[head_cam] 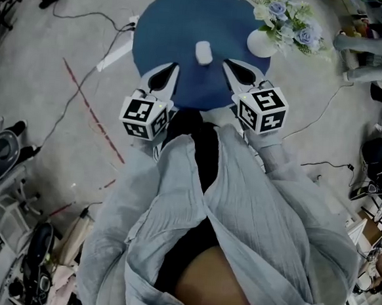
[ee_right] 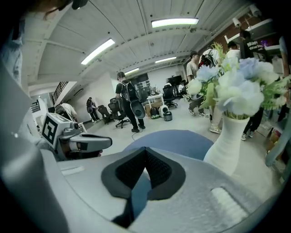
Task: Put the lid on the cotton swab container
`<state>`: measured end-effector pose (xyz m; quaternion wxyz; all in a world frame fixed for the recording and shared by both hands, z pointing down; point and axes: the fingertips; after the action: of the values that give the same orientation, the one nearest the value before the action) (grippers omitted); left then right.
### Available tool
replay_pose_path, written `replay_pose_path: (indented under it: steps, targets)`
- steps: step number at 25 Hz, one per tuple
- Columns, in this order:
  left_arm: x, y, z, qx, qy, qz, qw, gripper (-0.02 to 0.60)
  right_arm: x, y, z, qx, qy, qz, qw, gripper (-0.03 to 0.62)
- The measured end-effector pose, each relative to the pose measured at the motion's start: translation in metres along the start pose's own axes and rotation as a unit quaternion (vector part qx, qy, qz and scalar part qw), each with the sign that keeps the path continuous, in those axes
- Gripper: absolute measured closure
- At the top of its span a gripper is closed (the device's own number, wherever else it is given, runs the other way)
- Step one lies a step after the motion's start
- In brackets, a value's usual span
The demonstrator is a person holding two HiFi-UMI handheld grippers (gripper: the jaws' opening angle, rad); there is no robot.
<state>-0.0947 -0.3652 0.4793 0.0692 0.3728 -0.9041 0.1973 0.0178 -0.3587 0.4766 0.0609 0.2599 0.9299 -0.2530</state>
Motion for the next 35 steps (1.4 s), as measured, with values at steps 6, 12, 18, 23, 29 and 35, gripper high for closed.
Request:
replay_pose_path:
  steps: [6, 12, 18, 23, 29, 35]
  targets:
    - [-0.021, 0.024, 0.008, -0.022, -0.016, -0.002, 0.9996, 0.566, 0.014, 0.039, 0.011, -0.057, 0.007, -0.014, 0.998, 0.592]
    - [-0.039, 0.046, 0.013, -0.04, -0.027, 0.001, 0.9988, 0.566, 0.026, 0.074, 0.016, -0.107, 0.02, -0.024, 0.994, 0.592]
    - [-0.06, 0.071, 0.012, -0.053, -0.034, 0.002, 0.998, 0.566, 0.035, 0.111, 0.007, -0.137, 0.029, -0.041, 0.989, 0.592]
    - [-0.078, 0.091, 0.005, -0.068, -0.027, 0.003, 0.9973, 0.566, 0.04, 0.141, -0.006, -0.157, 0.02, -0.049, 0.986, 0.592]
    - [-0.098, 0.113, -0.004, -0.073, -0.029, 0.003, 0.9969, 0.566, 0.044, 0.174, -0.024, -0.163, 0.006, -0.067, 0.984, 0.592]
    - [-0.118, 0.113, -0.012, -0.075, -0.032, -0.001, 0.9967, 0.566, 0.037, 0.194, -0.04, -0.165, -0.005, -0.073, 0.984, 0.592]
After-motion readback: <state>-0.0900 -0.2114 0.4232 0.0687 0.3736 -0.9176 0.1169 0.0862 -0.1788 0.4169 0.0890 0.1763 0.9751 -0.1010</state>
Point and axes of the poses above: the fingertips, and each gripper's own axes: y backward along the fingers, x to its left, z out of its top, and after that the axes turned 3 degrees about -x, right-handed
